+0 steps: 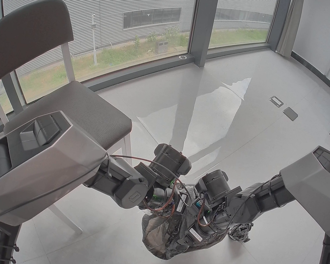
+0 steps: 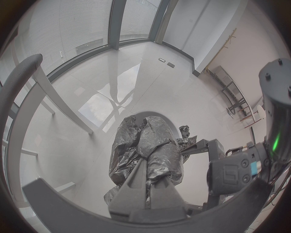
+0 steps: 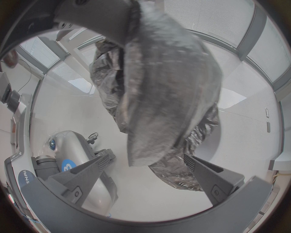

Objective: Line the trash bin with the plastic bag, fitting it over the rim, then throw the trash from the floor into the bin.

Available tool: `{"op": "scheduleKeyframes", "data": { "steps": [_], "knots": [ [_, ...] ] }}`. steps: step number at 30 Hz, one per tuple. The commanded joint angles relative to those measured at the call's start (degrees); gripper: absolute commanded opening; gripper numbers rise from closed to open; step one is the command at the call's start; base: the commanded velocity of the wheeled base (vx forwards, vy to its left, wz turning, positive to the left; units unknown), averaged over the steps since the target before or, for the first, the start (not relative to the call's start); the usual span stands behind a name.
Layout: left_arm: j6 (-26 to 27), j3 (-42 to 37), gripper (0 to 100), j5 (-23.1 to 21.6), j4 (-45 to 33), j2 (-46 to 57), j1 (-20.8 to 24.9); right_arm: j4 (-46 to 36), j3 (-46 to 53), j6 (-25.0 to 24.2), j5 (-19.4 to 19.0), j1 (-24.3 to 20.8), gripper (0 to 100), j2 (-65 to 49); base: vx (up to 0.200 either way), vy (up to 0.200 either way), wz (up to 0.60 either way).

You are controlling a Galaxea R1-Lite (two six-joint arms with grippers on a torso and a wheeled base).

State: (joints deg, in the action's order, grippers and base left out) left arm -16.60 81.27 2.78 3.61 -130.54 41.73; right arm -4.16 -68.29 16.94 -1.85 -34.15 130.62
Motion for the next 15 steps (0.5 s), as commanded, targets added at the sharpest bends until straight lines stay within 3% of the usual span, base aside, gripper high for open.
{"op": "scheduleKeyframes", "data": {
  "steps": [1,7,8,15],
  "knots": [
    [0.0,0.0,0,0.0,0.1,0.2,0.1,-0.1,-1.1,-0.2,-0.2,-0.4,100,1.4,0.000,0.000,0.00],
    [0.0,-0.1,0,0.0,0.1,0.2,0.0,-0.1,-2.9,0.2,0.0,-0.4,100,3.3,0.000,0.000,0.00],
    [0.0,-0.1,0,0.0,0.1,0.2,0.0,-0.2,-3.3,0.4,0.0,-0.4,0,3.6,0.000,0.000,0.00],
    [-0.1,-0.1,0,0.0,0.1,0.2,0.0,-0.1,-4.1,0.0,0.4,-0.4,0,4.3,0.000,0.000,0.00]
  ]
}}
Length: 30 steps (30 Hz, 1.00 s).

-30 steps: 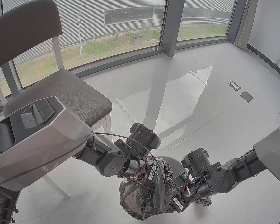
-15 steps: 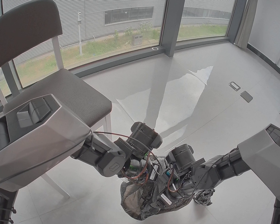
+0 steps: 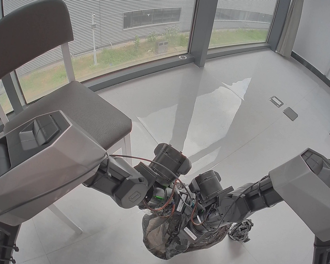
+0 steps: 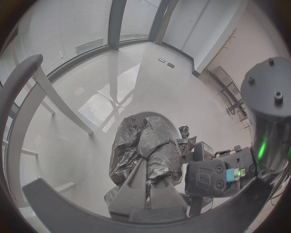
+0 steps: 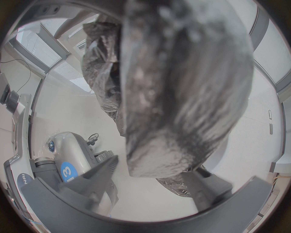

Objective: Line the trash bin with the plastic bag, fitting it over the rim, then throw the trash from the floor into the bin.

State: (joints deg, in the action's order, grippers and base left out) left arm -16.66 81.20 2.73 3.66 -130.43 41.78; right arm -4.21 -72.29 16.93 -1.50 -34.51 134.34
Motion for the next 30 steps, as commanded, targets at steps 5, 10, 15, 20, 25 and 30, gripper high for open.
{"op": "scheduleKeyframes", "data": {
  "steps": [5,10,15,20,25,30],
  "knots": [
    [0.0,0.0,0,0.1,0.0,0.0,-0.4,-0.4,0.6,0.6,0.1,0.3,0,-0.2,0.000,0.000,0.00],
    [0.1,0.0,0,0.1,0.0,-0.2,-1.3,-1.2,0.4,0.7,0.0,1.8,0,-3.8,0.000,0.000,0.00],
    [0.1,-0.8,0,0.4,0.0,-0.7,-2.6,-1.9,-1.5,0.4,-0.6,3.5,0,-5.2,0.000,0.000,0.00],
    [0.1,-1.2,0,0.5,-0.1,-1.7,-3.8,-2.6,-3.8,0.1,-0.8,4.7,0,-5.4,0.000,0.000,0.00],
    [0.2,-1.3,0,0.5,-0.1,-1.8,-3.9,-3.7,-6.6,0.1,-0.8,6.9,0,-5.5,0.000,0.000,0.00],
    [0.1,-1.4,0,0.5,-0.2,-1.8,-3.7,-6.3,-11.4,0.2,-1.8,9.1,0,-5.3,0.000,0.000,0.00]
  ]
}}
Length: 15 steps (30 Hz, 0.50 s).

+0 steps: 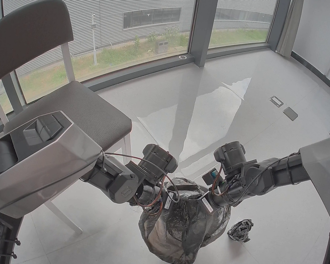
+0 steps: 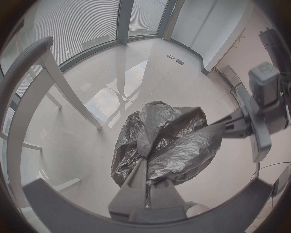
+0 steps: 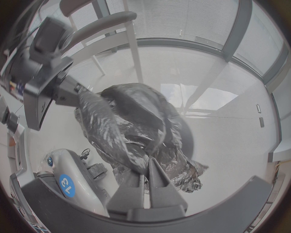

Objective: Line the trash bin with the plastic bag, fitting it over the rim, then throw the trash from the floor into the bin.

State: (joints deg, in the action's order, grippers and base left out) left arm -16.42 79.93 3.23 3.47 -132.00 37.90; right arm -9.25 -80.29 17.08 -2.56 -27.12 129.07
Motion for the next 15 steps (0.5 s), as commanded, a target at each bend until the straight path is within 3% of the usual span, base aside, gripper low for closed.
{"op": "scheduleKeyframes", "data": {
  "steps": [1,9,15],
  "knots": [
    [-0.1,-0.1,0,0.0,0.0,-0.3,0.2,-1.5,-4.2,0.1,-1.1,2.1,0,0.1,0.000,0.000,0.00],
    [-0.1,-1.8,0,0.0,0.0,0.3,0.2,-2.5,-13.4,0.5,-1.6,4.9,0,2.8,0.000,0.000,0.00],
    [-0.2,-2.4,0,0.0,0.0,0.4,0.5,-11.6,-23.9,1.8,-1.6,6.5,0,5.8,0.000,0.000,0.00]
  ]
}}
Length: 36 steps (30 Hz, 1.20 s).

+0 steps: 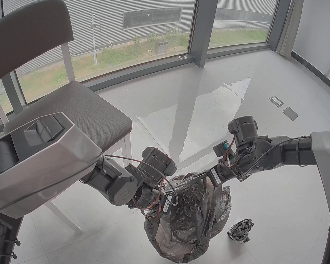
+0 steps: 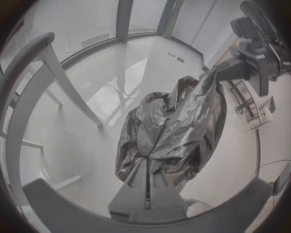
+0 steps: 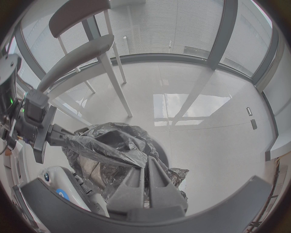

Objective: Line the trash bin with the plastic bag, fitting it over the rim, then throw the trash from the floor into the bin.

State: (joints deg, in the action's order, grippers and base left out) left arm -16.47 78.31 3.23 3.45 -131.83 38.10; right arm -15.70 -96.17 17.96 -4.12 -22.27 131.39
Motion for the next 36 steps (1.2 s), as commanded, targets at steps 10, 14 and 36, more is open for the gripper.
{"op": "scheduleKeyframes", "data": {
  "steps": [10,14,36],
  "knots": [
    [-0.2,-4.7,0,-0.2,0.2,2.4,0.9,-7.9,-16.9,1.0,-0.1,1.9,0,9.8,0.000,0.000,0.00],
    [-0.9,-3.6,0,-0.2,0.5,1.9,1.7,-9.0,-18.4,1.4,0.0,2.1,0,11.6,0.000,0.000,0.00],
    [-7.0,2.9,0,-0.1,-1.8,-1.3,4.6,-18.0,-18.4,3.8,-0.3,4.2,100,12.0,0.000,0.000,0.00]
  ]
}}
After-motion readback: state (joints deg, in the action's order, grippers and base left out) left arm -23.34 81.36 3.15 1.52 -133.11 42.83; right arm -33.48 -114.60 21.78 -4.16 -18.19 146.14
